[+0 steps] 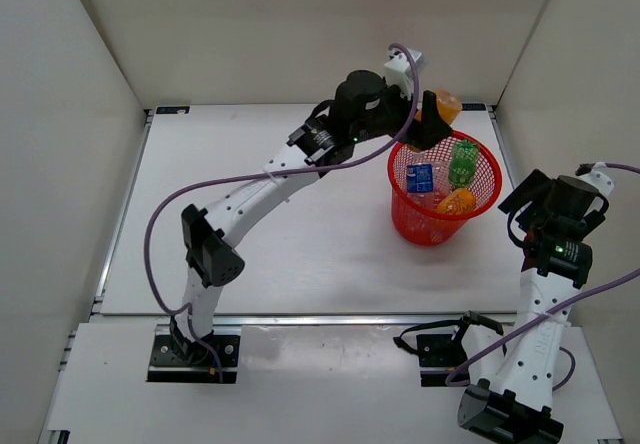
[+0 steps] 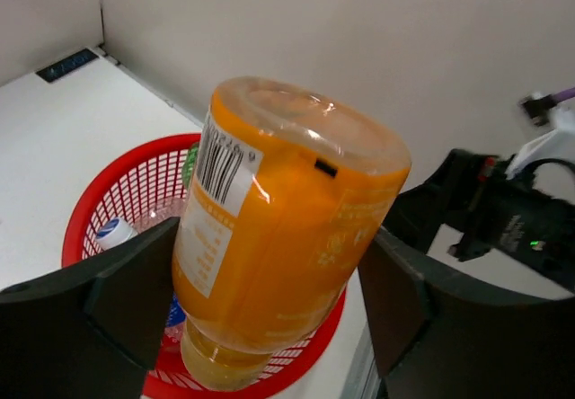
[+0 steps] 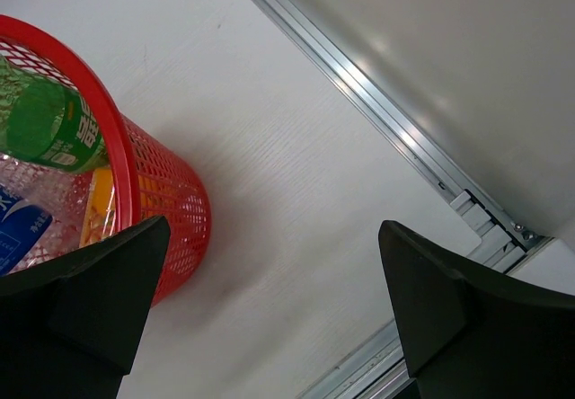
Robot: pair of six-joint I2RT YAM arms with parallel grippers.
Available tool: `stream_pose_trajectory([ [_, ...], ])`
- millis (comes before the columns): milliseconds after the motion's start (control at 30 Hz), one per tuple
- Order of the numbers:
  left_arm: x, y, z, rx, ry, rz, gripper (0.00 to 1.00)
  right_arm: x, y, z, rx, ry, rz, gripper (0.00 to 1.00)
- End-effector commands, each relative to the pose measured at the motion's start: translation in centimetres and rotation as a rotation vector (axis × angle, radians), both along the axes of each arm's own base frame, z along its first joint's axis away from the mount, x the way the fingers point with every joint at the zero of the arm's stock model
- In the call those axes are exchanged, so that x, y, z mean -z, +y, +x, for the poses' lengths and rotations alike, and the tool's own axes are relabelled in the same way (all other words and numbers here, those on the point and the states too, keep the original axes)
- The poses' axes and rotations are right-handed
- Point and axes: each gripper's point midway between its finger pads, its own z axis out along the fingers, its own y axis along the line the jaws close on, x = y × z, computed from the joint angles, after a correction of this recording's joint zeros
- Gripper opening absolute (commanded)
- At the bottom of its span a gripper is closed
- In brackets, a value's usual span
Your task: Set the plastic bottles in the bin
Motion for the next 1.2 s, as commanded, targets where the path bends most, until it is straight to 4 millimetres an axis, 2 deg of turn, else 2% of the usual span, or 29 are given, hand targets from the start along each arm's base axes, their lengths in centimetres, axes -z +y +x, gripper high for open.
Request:
stream_pose_trajectory([
  [0, 5.1, -1.7, 0.3, 0.053, 0.108, 0.093, 0.89, -1.2, 0.3, 0.4, -0.021, -0.035, -0.016, 0.99],
  [33, 4.4, -1.5, 0.5, 0.042, 0.098, 0.083, 0.90, -1.5, 0.1, 0.4, -0.008, -0.038, -0.023, 0.99],
  [67, 3.8, -1.6, 0.2, 0.043, 0.088, 0.075, 0.99, -1.3, -0.1, 0.4, -0.008, -0.032, -0.030, 0.99],
  [133, 1.7, -1.1, -0.3, 0.054, 0.045, 0.043, 0.99, -1.3, 0.1, 0.3, -0.012, -0.037, -0.027, 0.99],
  [233, 1.0, -0.1, -0.4, 0.029, 0.019, 0.065, 0.99, -1.1, 0.4, 0.6, -0.027, -0.043, -0.016, 1.00],
  [300, 2.1, 1.3, 0.1, 0.003, 0.037, 0.113, 0.98, -0.8, 0.5, 0.6, -0.031, -0.037, -0.012, 1.00],
  [333, 1.7, 2.4, -0.2, -0.007, 0.037, 0.131, 0.99, -1.0, 0.6, 0.6, -0.037, -0.038, -0.018, 0.99],
  [367, 3.6, 3.7, 0.3, -0.035, 0.072, 0.182, 0.99, -0.7, 0.3, 0.4, -0.026, -0.023, -0.021, 0.99],
  [400, 4.7, 6.2, 0.7, -0.093, 0.085, 0.225, 0.99, -0.8, 0.2, 0.3, -0.017, -0.014, -0.021, 0.99],
  [433, 3.0, 9.1, 0.5, -0.167, 0.062, 0.219, 0.99, -0.9, -0.1, 0.0, -0.005, 0.000, -0.037, 0.99],
  [467, 4.1, 12.7, 0.5, -0.260, 0.077, 0.250, 0.99, -0.6, -0.2, 0.0, -0.013, 0.022, -0.045, 0.99],
  [500, 8.0, 15.8, 1.1, -0.323, 0.143, 0.326, 0.99, -0.1, -0.5, -0.3, -0.001, 0.045, -0.041, 0.99],
  [533, 6.0, 19.5, 0.6, -0.412, 0.134, 0.289, 0.99, -0.2, -0.7, -0.5, 0.017, 0.044, -0.040, 0.99],
  [567, 8.0, 24.4, 0.6, -0.529, 0.209, 0.307, 0.99, -0.1, -0.6, -0.7, 0.003, 0.049, -0.044, 0.99],
  [600, 11.3, 28.8, 1.1, -0.629, 0.297, 0.342, 0.99, 0.2, -0.6, -0.7, -0.007, 0.061, -0.041, 0.99],
  [633, 10.5, 32.2, -0.3, -0.705, 0.327, 0.292, 0.98, 0.6, -0.2, -0.5, -0.033, 0.058, -0.035, 0.99],
  [667, 12.4, 36.8, -1.6, -0.818, 0.385, 0.292, 0.99, 0.6, 0.5, -0.3, -0.072, 0.036, -0.030, 0.99],
  [700, 15.1, 40.1, -2.2, -0.907, 0.438, 0.333, 0.98, 1.0, 1.0, -0.2, -0.099, 0.032, -0.027, 0.99],
  [733, 15.9, 43.2, -4.0, -1.023, 0.446, 0.361, 0.98, 1.5, 1.7, 0.0, -0.110, 0.027, -0.003, 0.99],
  [800, 16.9, 46.9, -7.2, -1.178, 0.455, 0.454, 0.98, 1.8, 2.2, 0.1, -0.117, 0.041, 0.013, 0.99],
  [867, 17.4, 48.1, -8.4, -1.224, 0.467, 0.475, 0.99, 2.4, 3.0, 0.6, -0.157, 0.075, 0.033, 0.99],
  [900, 17.2, 48.1, -8.8, -1.221, 0.459, 0.456, 0.98, 2.6, 3.6, 0.7, -0.172, 0.086, 0.056, 0.99],
  [1033, 16.2, 46.8, -8.8, -1.165, 0.432, 0.341, 0.98, 2.6, 4.8, 1.4, -0.206, 0.061, 0.082, 0.99],
  [1167, 16.6, 46.4, -9.1, -1.146, 0.447, 0.360, 0.99, 3.0, 6.3, 2.0, -0.283, 0.048, 0.150, 0.99],
])
